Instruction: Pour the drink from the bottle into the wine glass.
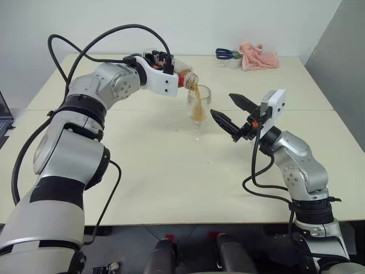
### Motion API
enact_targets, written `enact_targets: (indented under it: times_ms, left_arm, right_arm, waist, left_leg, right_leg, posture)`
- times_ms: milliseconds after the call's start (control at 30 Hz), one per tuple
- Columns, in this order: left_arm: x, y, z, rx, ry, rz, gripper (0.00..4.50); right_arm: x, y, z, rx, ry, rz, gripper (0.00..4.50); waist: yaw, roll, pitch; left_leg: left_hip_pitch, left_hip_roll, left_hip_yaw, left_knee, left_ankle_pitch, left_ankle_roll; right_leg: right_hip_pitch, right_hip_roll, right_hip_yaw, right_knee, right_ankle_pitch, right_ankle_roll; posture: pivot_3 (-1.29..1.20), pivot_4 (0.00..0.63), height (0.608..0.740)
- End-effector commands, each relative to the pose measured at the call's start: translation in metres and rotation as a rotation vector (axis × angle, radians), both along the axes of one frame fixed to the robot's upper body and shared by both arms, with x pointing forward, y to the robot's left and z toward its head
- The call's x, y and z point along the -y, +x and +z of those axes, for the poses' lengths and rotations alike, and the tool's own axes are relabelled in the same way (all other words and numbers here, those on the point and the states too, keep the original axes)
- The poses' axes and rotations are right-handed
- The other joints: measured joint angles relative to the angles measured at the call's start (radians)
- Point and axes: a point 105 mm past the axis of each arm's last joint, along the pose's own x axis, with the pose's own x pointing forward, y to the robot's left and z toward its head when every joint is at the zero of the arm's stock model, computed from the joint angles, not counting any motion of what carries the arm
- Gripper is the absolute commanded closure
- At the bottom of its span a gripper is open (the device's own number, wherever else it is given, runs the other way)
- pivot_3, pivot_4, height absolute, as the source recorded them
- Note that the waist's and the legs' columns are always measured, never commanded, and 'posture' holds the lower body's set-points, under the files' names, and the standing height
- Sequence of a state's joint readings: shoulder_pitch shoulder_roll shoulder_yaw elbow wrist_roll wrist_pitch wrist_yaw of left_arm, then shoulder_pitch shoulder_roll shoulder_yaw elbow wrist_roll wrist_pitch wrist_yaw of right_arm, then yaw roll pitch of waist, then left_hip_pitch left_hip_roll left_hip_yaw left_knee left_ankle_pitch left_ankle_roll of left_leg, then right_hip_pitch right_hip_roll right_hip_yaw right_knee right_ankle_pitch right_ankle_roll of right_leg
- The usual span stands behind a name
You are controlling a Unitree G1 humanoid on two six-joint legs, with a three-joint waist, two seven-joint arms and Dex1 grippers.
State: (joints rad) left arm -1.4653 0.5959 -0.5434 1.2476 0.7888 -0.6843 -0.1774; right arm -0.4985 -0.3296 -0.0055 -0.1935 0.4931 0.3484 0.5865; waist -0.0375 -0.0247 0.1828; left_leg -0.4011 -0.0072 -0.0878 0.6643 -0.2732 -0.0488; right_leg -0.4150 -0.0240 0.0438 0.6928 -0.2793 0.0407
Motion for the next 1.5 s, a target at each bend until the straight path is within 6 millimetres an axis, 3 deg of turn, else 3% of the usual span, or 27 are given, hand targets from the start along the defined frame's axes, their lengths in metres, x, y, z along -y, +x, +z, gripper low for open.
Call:
enact_targets:
  times_ms: [33,533,733,1033,1200,1367,1500]
  left_arm:
    - [0.0,-0.004,0.028,0.087,-0.004,-0.01,2.81]
    - [-0.001,-0.001,0.021,0.005,-0.137,0.007,2.81]
    - [0.004,-0.002,0.029,-0.046,-0.302,-0.018,2.81]
    - [0.009,-0.007,0.034,-0.203,-0.71,-0.13,2.81]
    - [-0.031,-0.011,-0.006,-0.241,-1.122,-0.021,2.81]
    - [-0.065,-0.032,-0.052,-0.262,-1.458,0.14,2.81]
    - [-0.08,-0.049,-0.08,-0.276,-1.595,0.235,2.81]
  right_arm:
    - [0.002,-0.005,0.014,0.06,0.02,-0.004,0.0]
    - [0.002,-0.004,0.012,0.051,0.028,-0.01,0.0]
    - [0.0,-0.005,0.011,0.05,0.027,-0.006,0.0]
    - [-0.005,-0.009,0.011,0.052,0.014,0.026,0.0]
    - [-0.014,-0.029,-0.008,0.042,-0.098,0.13,0.0]
    - [-0.018,-0.055,-0.034,0.003,-0.18,0.244,0.0]
    - [-0.023,-0.066,-0.044,-0.028,-0.186,0.307,0.0]
  waist:
    - [0.0,0.0,0.0]
    - [-0.001,0.0,0.0]
    - [-0.002,0.0,0.0]
    - [-0.008,0.0,0.0]
    - [-0.021,0.001,-0.001]
    - [-0.023,0.001,-0.001]
    - [-0.016,0.001,-0.001]
  left_leg:
    - [0.0,0.0,0.0,0.0,0.0,0.0]
    - [0.001,0.0,0.0,0.001,0.0,0.0]
    - [0.001,0.0,0.0,0.002,0.0,0.0]
    - [0.001,0.0,0.0,0.003,0.001,0.0]
    - [0.002,0.0,-0.001,0.003,0.0,0.0]
    - [0.001,0.001,-0.008,0.004,0.0,0.0]
    - [0.002,0.001,-0.011,0.009,0.0,0.0]
  right_leg:
    - [0.0,0.0,0.0,0.0,0.0,0.0]
    - [0.0,0.0,0.0,0.004,0.0,0.0]
    - [0.0,0.0,0.0,0.004,0.0,0.0]
    - [0.0,0.0,0.001,0.005,0.0,0.0]
    - [0.0,0.0,0.001,0.005,0.0,0.0]
    - [0.0,0.0,0.001,0.006,0.0,-0.001]
    - [0.004,0.0,-0.001,0.006,0.0,-0.001]
  posture:
    - [0.0,0.15,0.74]
    - [0.0,0.15,0.74]
    - [0.0,0.15,0.74]
    - [0.0,0.15,0.74]
    - [0.0,0.15,0.74]
    - [0.0,0.15,0.74]
    - [0.0,0.15,0.74]
